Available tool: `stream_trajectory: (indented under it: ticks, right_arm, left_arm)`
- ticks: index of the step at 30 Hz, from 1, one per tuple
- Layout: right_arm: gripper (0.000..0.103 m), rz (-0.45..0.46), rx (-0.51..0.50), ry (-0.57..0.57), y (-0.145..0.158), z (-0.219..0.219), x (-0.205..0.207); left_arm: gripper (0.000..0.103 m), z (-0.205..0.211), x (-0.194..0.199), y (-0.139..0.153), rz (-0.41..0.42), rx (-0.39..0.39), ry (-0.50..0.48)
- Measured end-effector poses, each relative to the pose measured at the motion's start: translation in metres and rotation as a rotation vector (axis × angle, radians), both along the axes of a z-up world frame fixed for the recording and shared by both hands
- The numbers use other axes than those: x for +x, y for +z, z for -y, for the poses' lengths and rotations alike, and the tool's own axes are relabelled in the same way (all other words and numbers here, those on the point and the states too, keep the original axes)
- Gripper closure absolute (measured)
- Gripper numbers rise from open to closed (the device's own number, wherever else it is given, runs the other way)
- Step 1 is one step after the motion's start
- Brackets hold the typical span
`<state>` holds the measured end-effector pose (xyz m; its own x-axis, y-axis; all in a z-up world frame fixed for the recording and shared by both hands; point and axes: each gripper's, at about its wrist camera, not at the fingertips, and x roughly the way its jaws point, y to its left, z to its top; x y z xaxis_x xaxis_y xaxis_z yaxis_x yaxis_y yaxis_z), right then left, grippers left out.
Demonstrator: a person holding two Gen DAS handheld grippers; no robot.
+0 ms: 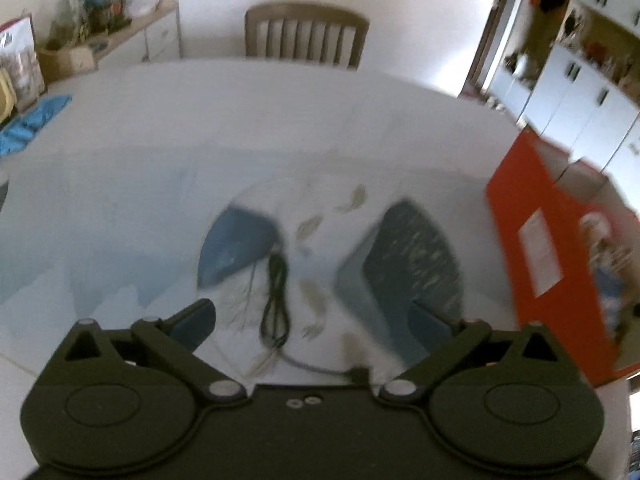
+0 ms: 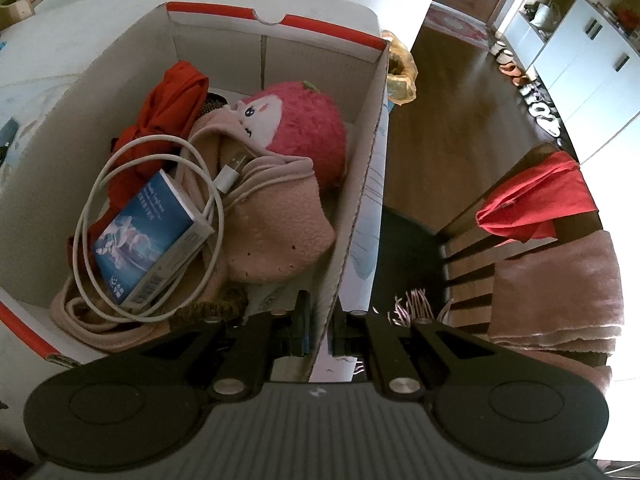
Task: Organize objects
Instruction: 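Move the left gripper back to the table over the black cable, then close the left gripper on the black cable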
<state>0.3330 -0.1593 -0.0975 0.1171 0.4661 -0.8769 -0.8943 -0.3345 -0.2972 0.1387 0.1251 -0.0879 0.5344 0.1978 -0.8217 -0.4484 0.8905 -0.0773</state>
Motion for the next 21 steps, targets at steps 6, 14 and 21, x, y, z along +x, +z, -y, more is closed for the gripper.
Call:
stream_trajectory:
  ticks: [6, 14, 21]
  right_arm:
    - [0.095, 0.008, 0.001, -0.004, 0.000, 0.000, -0.001]
    - [0.095, 0.014, -0.001, -0.004, -0.001, -0.001, -0.001]
    - [0.095, 0.016, -0.005, -0.003, -0.001, -0.001, -0.003]
  left_arm:
    - [0.003, -0.001, 0.006, -0.030, -0.054, 0.030, -0.001]
    - [0.018, -0.010, 0.014, -0.042, -0.072, 0.045, 0.005]
    - [0.044, -0.025, 0.023, -0.048, -0.077, 0.033, 0.048]
